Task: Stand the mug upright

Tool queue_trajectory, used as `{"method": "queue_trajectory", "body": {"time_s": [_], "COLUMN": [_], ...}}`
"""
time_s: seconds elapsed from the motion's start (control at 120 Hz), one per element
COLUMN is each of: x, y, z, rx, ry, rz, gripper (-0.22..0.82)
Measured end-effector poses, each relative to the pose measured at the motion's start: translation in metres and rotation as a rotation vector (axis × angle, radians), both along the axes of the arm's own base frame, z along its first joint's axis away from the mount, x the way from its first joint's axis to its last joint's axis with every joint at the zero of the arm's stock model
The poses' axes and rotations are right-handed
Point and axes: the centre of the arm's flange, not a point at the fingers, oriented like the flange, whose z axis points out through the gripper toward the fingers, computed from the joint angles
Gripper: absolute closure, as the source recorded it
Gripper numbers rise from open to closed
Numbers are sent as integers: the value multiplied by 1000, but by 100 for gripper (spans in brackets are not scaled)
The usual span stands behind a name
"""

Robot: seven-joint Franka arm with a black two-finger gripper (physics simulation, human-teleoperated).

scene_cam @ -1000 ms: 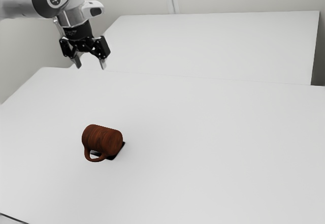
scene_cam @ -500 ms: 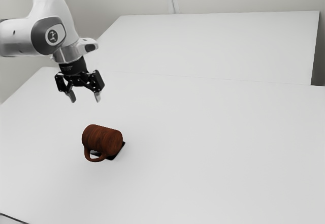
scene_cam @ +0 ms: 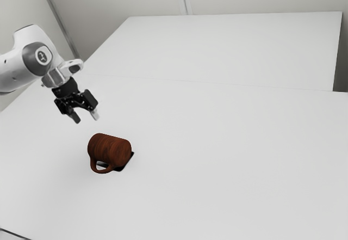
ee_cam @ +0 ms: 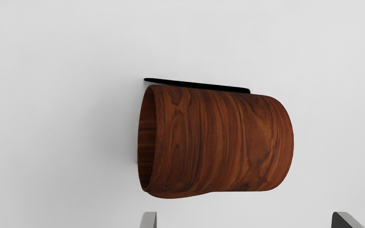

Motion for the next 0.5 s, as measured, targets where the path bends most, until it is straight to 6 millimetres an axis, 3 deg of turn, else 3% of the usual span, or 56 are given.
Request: {"method": "queue_trajectory", "body": {"time_s": [0.267, 0.5], "x": [3, 16], "y": [58, 80], "z": [-57, -96], "rx": [-171, -331], "ry": [-45, -93], "rz": [-63, -140], "gripper": [0, 0]}}
